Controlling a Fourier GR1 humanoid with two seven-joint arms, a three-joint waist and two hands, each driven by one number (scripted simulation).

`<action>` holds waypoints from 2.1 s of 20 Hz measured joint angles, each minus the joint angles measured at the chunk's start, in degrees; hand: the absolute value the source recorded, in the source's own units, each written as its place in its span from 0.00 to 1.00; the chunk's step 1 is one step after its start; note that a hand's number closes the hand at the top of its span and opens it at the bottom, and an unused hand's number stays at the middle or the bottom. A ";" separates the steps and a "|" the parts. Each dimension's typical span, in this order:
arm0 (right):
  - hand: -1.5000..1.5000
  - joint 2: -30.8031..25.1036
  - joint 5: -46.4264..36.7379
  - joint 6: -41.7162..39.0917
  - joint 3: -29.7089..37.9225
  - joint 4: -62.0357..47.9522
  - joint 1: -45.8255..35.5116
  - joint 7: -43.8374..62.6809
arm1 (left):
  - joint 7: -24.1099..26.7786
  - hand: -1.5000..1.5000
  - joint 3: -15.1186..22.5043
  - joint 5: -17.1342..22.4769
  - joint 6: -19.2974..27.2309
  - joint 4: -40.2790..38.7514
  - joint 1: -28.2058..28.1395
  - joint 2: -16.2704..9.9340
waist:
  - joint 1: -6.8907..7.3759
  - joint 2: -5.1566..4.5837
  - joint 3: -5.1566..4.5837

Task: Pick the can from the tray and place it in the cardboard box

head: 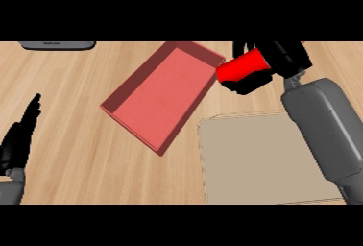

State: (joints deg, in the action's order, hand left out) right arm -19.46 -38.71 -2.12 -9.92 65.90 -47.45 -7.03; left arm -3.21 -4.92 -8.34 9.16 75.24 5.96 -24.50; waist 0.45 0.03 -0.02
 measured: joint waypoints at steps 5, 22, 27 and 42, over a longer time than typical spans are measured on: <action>1.00 6.77 1.99 -1.81 1.72 -2.79 -7.06 5.88 | -0.74 0.50 0.22 -0.94 -0.15 0.06 0.92 0.44 | 0.29 -0.08 0.00; 1.00 19.03 5.32 10.02 6.71 -38.57 -28.72 7.28 | -0.92 0.50 0.92 -2.44 -1.22 -0.12 4.23 2.27 | 3.53 -1.22 -0.05; 0.00 19.34 5.53 14.62 6.12 -46.32 -31.16 8.11 | -1.31 0.50 1.24 -2.68 -1.75 -0.22 5.67 2.41 | 4.82 -1.72 -0.08; 0.00 19.45 14.65 19.76 10.75 -53.35 -31.18 1.10 | -0.83 0.50 2.52 -3.95 -1.89 -1.21 7.52 3.68 | 6.91 -2.36 -0.01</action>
State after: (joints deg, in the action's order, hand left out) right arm -0.01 -24.07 17.64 0.83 12.55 -78.63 -5.93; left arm -4.04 -2.40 -12.28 7.27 74.03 13.48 -20.82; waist 7.36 -2.32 -0.03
